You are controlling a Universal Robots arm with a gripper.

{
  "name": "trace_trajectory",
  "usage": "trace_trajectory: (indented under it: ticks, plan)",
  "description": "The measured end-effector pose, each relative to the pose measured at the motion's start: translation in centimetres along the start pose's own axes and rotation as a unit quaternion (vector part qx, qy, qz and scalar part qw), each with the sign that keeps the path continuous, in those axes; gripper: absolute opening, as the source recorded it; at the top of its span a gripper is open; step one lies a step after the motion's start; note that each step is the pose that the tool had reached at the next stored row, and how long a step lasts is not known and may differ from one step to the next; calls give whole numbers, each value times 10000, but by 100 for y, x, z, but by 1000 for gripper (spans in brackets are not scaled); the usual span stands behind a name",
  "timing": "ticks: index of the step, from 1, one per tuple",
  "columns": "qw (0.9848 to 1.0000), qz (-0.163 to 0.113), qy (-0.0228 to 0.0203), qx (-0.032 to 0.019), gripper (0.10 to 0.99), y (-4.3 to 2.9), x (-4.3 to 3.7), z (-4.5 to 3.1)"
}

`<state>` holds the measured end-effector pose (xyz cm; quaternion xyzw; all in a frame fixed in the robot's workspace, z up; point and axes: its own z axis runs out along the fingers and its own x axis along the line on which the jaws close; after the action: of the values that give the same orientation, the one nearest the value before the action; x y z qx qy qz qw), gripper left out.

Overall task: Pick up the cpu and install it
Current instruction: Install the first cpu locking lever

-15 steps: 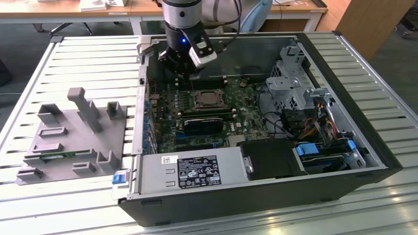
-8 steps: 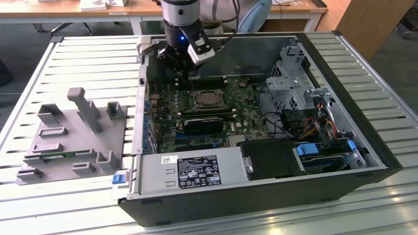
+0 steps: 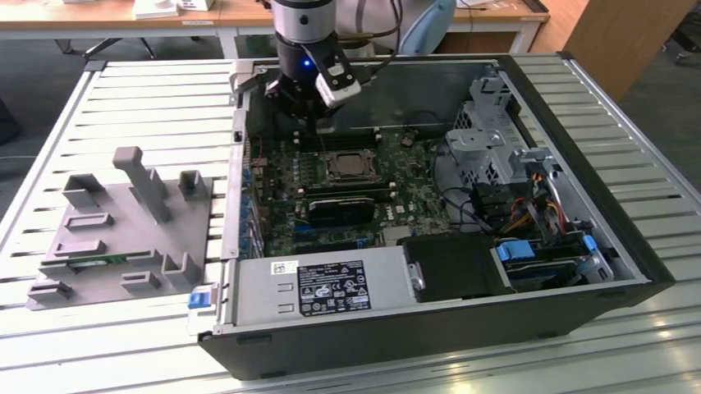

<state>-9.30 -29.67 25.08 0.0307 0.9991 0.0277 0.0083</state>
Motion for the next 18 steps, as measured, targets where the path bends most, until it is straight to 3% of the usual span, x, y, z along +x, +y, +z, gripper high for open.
trace_trajectory:
  ticks: [8, 11, 12, 14, 18]
  plan:
    - [10000, 1, 9, 1, 106, 16, -167, 14]
    - [10000, 1, 9, -4, 106, 16, -181, 16]
    - [10000, 1, 9, -19, 106, 15, -181, 17]
    - [9999, 2, 15, -105, 106, 14, -182, 21]
    - [9999, 3, 16, -123, 106, 16, -230, 39]
